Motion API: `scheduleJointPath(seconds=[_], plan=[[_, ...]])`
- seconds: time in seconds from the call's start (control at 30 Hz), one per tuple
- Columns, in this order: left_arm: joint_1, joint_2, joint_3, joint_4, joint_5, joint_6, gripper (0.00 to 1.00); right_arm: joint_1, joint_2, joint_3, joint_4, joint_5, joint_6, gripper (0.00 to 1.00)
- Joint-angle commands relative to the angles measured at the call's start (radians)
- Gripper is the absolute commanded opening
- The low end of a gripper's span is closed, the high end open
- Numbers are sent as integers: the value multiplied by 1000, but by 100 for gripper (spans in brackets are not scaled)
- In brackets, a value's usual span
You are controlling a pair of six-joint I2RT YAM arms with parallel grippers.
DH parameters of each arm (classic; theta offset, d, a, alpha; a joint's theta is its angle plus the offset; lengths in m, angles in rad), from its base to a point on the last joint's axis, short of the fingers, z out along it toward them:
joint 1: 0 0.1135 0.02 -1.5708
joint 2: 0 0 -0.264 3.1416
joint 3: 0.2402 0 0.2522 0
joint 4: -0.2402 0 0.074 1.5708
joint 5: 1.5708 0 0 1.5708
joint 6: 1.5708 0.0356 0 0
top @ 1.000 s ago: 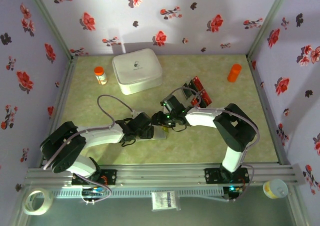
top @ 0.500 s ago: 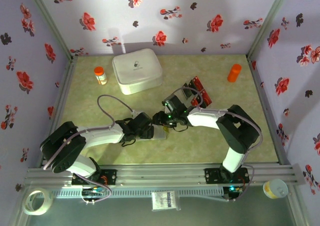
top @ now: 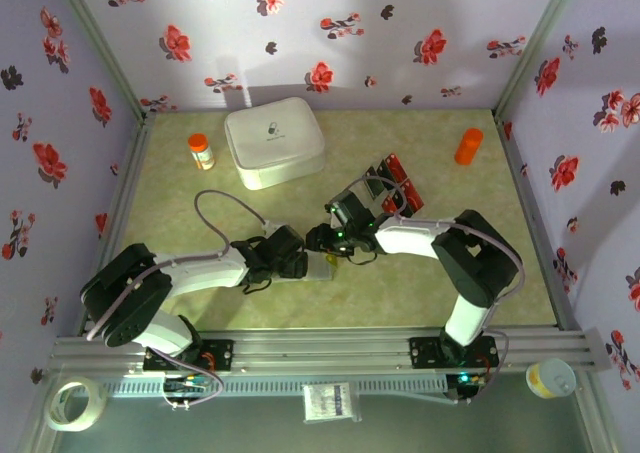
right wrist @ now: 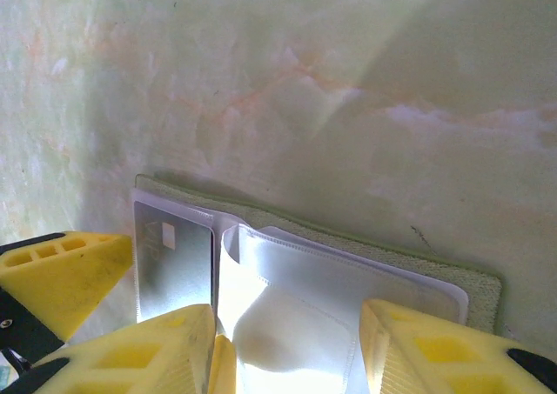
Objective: Put the credit cards into the card holder
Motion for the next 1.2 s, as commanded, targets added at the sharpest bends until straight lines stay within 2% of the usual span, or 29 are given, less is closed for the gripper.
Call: scheduleJointPath(seconds=[0.0, 0.13, 0.3, 0.6, 0.9, 1.17], plan=[[-7, -16, -11, -22, -7, 12, 92, -6, 25, -15, 5, -29, 17, 49], [-7, -19, -8, -24, -7, 14, 92, -6, 10, -15, 20, -46, 28, 48], [-1, -66, 10, -57, -26, 19, 97, -4, -30, -10, 28, -62, 46, 48], [79, -276, 1, -121, -32, 22, 100, 57, -58, 39, 6, -54, 62, 50], [173, -448, -59, -186, -28, 20, 100, 140, 14, 107, 42, -30, 102, 52], [215, -530, -98, -221, -23, 16, 100, 164, 107, 140, 118, -44, 153, 52]])
